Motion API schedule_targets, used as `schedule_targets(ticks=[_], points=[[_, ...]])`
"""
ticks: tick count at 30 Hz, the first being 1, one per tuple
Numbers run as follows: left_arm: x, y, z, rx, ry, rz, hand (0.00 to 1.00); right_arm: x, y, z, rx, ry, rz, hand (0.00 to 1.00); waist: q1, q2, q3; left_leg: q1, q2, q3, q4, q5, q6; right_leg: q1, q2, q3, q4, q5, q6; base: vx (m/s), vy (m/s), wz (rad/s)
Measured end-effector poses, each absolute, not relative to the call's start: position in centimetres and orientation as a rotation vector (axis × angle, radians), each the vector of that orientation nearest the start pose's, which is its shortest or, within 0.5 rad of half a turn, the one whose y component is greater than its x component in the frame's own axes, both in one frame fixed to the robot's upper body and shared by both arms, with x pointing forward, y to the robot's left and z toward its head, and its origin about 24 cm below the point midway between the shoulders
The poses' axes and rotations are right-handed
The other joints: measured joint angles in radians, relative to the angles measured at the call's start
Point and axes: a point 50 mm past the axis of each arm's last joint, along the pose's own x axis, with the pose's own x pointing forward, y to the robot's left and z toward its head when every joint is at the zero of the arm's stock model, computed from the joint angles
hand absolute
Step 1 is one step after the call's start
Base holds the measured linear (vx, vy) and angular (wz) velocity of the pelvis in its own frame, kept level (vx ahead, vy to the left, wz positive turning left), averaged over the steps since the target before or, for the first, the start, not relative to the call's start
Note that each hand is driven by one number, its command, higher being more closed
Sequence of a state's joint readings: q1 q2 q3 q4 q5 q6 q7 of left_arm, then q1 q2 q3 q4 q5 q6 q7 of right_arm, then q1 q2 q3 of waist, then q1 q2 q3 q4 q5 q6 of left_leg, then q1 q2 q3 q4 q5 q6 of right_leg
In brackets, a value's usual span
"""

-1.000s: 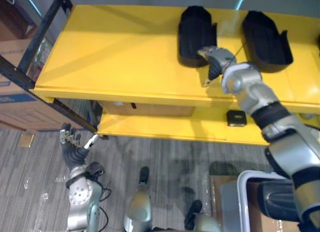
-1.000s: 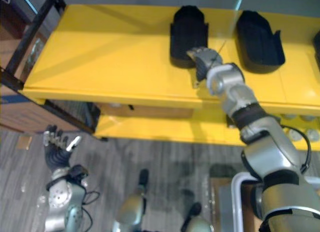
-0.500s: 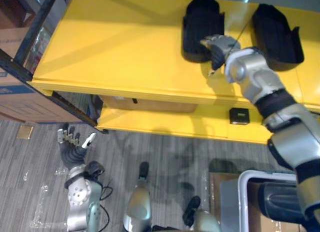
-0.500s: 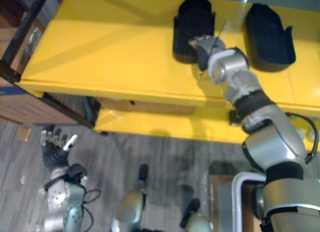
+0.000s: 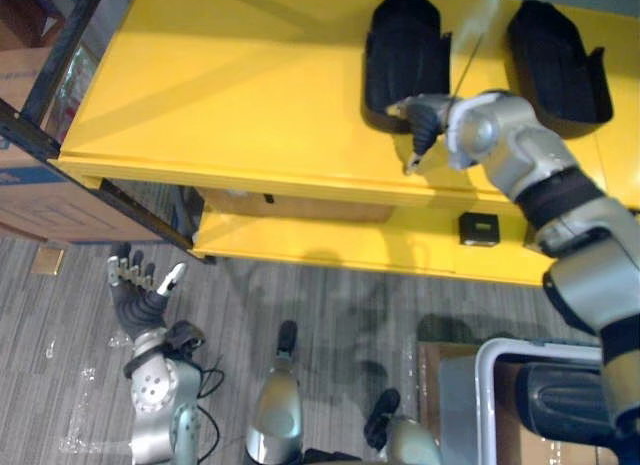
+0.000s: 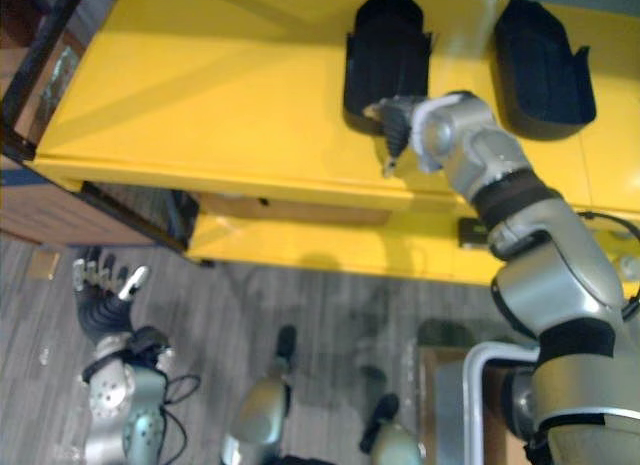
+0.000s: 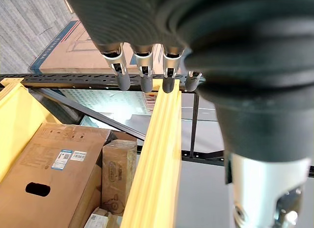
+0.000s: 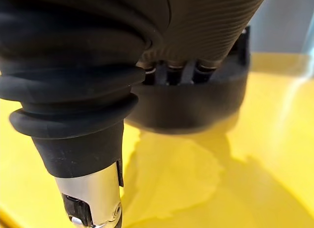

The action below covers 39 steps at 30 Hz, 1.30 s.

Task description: Walk over and take plastic housings, then place them on the shelf

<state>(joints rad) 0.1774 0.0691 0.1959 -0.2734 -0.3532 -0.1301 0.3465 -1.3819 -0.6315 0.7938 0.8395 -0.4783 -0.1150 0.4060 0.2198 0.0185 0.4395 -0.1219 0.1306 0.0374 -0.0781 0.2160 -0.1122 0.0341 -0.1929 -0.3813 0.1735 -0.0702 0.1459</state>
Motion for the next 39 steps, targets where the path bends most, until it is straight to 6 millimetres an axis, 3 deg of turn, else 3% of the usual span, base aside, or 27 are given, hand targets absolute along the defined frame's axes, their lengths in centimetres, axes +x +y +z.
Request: schedule_targets(ticks=[10,13,15,19,24,28,30,34,35,36,37,39], points=[[20.4,23.4,7.8,-0.268,-0.234,0.557,0.00,40.9,-13.4,28.3,-1.691,-0.262,0.374,0.00,0.008,-0.005,0.002,-0.001,-0.001,0.001,0.000,0.000,0.000,0.003,0.001,0.000,-0.009,0.004,0.003,0.00,0.000,0.00],[20.4,23.3,7.8,-0.270,-0.234,0.559,0.00,40.9,-13.4,29.0,-1.669,-0.365,0.275,0.00,0.010,-0.006,0.002,-0.001,0.000,0.001,0.000,0.000,0.000,0.002,0.001,0.000,-0.010,0.005,0.003,0.00,0.000,0.00],[20.4,23.2,7.8,-0.274,-0.232,0.555,0.00,40.7,-13.7,30.6,-1.620,-0.537,0.068,0.00,0.012,-0.006,0.002,-0.002,0.000,0.002,0.000,0.000,0.000,0.001,0.001,0.001,-0.012,0.006,0.003,0.00,0.000,0.00],[20.5,22.6,7.8,-0.316,-0.243,0.537,0.00,38.9,-14.9,34.8,-1.234,-0.930,-0.463,0.00,0.012,-0.005,0.002,-0.004,-0.001,0.007,0.000,0.000,0.000,-0.004,0.000,0.004,-0.014,0.007,0.003,0.00,0.000,-0.02],[20.5,22.3,8.0,-0.333,-0.284,0.525,0.00,37.0,-14.9,34.7,-1.068,-1.114,-0.598,0.00,-0.002,-0.005,0.002,-0.004,-0.003,0.014,0.000,0.000,0.000,-0.009,-0.003,0.011,-0.013,0.008,0.004,0.00,0.000,-0.02],[20.4,22.4,8.3,-0.337,-0.322,0.533,0.00,32.7,-16.3,35.7,-0.613,-1.230,-0.547,0.00,-0.056,-0.006,0.000,0.014,-0.004,0.032,-0.001,-0.001,0.002,0.004,-0.002,0.030,-0.033,0.023,0.009,0.00,-0.007,-0.12],[20.4,22.5,8.3,-0.340,-0.324,0.546,0.00,31.1,-17.9,34.4,-0.443,-1.205,-0.457,0.00,-0.076,-0.011,-0.031,0.022,-0.002,0.056,-0.001,-0.008,0.005,0.003,-0.001,0.050,-0.048,0.034,0.009,0.00,-0.002,-0.31],[20.3,22.9,8.3,-0.330,-0.331,0.586,0.00,28.5,-22.0,28.6,-0.276,-1.064,-0.375,0.00,-0.131,-0.017,-0.116,0.058,0.000,0.113,-0.003,-0.029,0.005,0.014,-0.001,0.102,-0.082,0.054,0.017,0.02,0.000,-0.43],[20.1,23.2,8.3,-0.323,-0.332,0.610,0.00,26.9,-24.0,25.5,-0.198,-0.987,-0.392,0.00,-0.157,-0.021,-0.154,0.077,0.005,0.137,-0.004,-0.040,0.002,0.020,0.002,0.125,-0.092,0.056,0.018,0.01,-0.015,-0.46],[20.1,23.4,8.2,-0.318,-0.332,0.620,0.00,26.2,-24.8,24.3,-0.167,-0.955,-0.411,0.00,-0.170,-0.022,-0.166,0.086,0.007,0.146,-0.009,-0.045,0.001,0.022,0.004,0.136,-0.095,0.057,0.018,0.01,-0.024,-0.66],[19.8,23.8,8.0,-0.313,-0.330,0.647,0.00,24.5,-26.7,20.9,-0.097,-0.861,-0.467,0.00,-0.196,-0.024,-0.199,0.103,0.016,0.177,-0.009,-0.055,-0.007,0.020,0.008,0.159,-0.101,0.057,0.018,0.01,-0.019,-0.52],[19.7,24.0,7.6,-0.315,-0.319,0.668,0.00,22.5,-28.2,17.2,-0.005,-0.753,-0.549,0.00,-0.223,-0.024,-0.212,0.126,0.023,0.200,-0.010,-0.058,-0.008,0.024,0.015,0.186,-0.104,0.057,0.017,0.00,-0.029,-0.54]])
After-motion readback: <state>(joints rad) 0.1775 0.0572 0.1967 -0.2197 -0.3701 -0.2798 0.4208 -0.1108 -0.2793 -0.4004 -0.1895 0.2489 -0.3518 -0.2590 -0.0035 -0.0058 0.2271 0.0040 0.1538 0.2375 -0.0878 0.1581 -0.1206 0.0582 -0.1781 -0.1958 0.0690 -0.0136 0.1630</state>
